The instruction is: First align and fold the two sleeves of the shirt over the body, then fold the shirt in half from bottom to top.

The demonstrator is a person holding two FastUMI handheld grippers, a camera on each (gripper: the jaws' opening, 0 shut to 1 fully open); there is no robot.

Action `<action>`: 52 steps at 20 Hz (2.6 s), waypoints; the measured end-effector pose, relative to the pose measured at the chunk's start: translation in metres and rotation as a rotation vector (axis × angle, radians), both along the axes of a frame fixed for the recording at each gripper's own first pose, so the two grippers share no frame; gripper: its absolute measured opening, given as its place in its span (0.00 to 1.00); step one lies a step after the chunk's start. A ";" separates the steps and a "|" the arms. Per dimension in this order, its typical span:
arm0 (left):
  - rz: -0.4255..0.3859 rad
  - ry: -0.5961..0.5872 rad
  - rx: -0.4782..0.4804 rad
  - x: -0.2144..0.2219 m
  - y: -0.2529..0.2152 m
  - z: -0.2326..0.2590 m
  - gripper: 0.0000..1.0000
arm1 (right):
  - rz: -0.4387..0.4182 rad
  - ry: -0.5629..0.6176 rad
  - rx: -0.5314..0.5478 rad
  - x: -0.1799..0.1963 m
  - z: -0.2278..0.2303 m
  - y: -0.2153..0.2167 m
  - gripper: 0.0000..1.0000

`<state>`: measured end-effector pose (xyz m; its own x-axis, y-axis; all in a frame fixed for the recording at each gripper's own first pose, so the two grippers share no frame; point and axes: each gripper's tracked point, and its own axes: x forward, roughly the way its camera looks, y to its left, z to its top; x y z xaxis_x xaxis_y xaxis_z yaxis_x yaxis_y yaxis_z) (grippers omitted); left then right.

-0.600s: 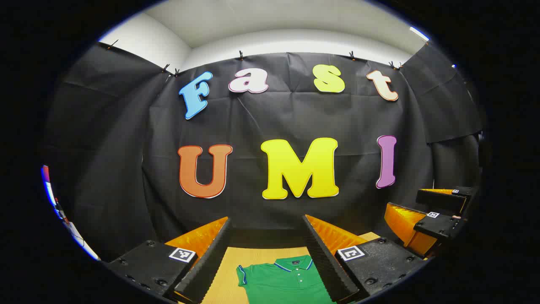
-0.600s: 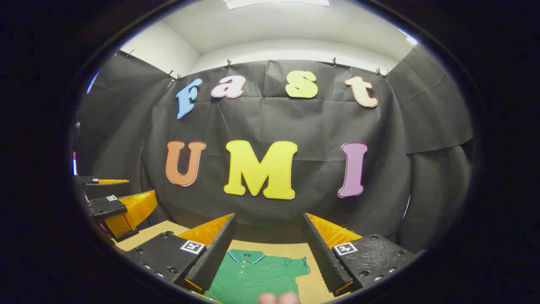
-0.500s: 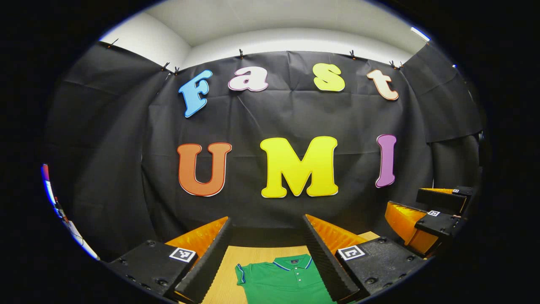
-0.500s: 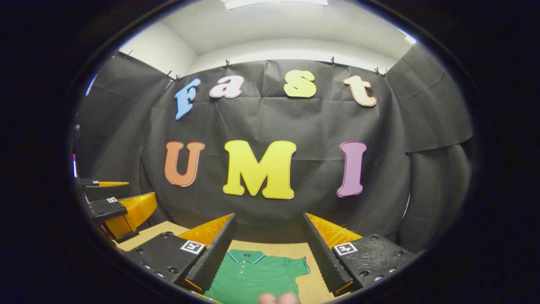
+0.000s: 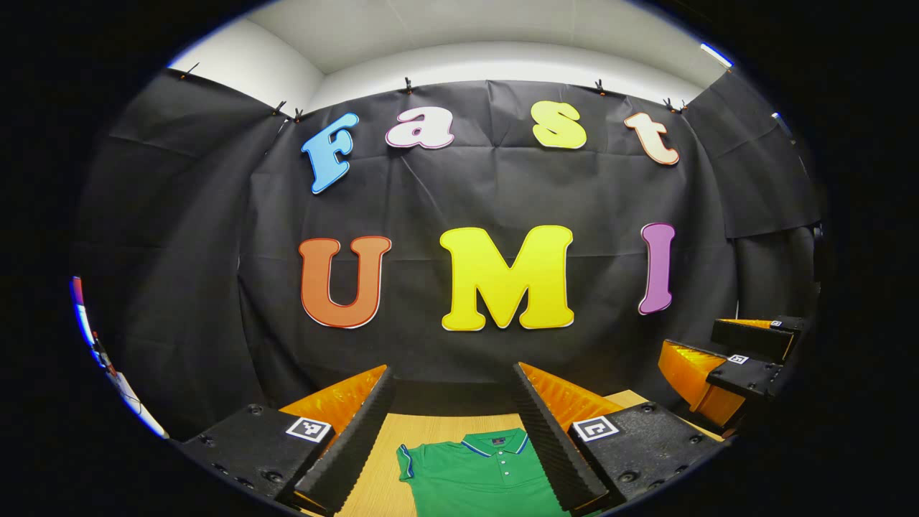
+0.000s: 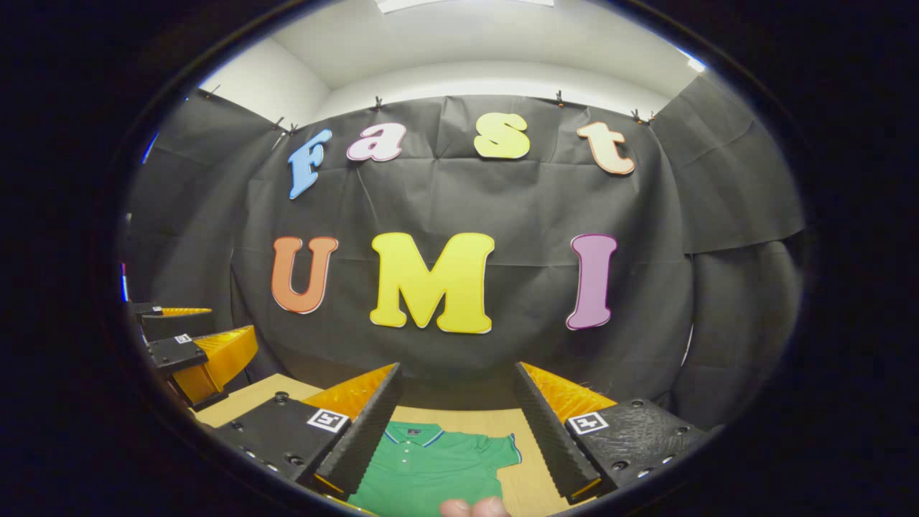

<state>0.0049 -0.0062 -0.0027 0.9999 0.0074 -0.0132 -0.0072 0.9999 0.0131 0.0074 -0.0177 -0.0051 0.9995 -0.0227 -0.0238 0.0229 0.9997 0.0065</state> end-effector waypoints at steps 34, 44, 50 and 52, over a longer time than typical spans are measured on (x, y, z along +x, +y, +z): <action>0.041 0.114 0.015 0.080 -0.016 -0.056 1.00 | 0.002 0.503 -0.019 0.181 -0.266 -0.140 0.96; 0.040 0.170 0.038 0.118 -0.017 -0.091 1.00 | 0.025 0.683 0.029 0.243 -0.410 -0.158 0.96; 0.046 0.229 0.027 0.123 -0.026 -0.114 1.00 | 0.026 0.748 0.053 0.250 -0.447 -0.166 0.93; 0.035 0.230 0.038 0.124 -0.032 -0.114 1.00 | 0.035 0.767 0.061 0.248 -0.453 -0.163 0.78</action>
<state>0.1293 -0.0384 -0.1166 0.9696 0.0469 -0.2401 -0.0343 0.9978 0.0566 0.2557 -0.1811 -0.4576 0.7029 0.0326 -0.7105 0.0111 0.9983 0.0568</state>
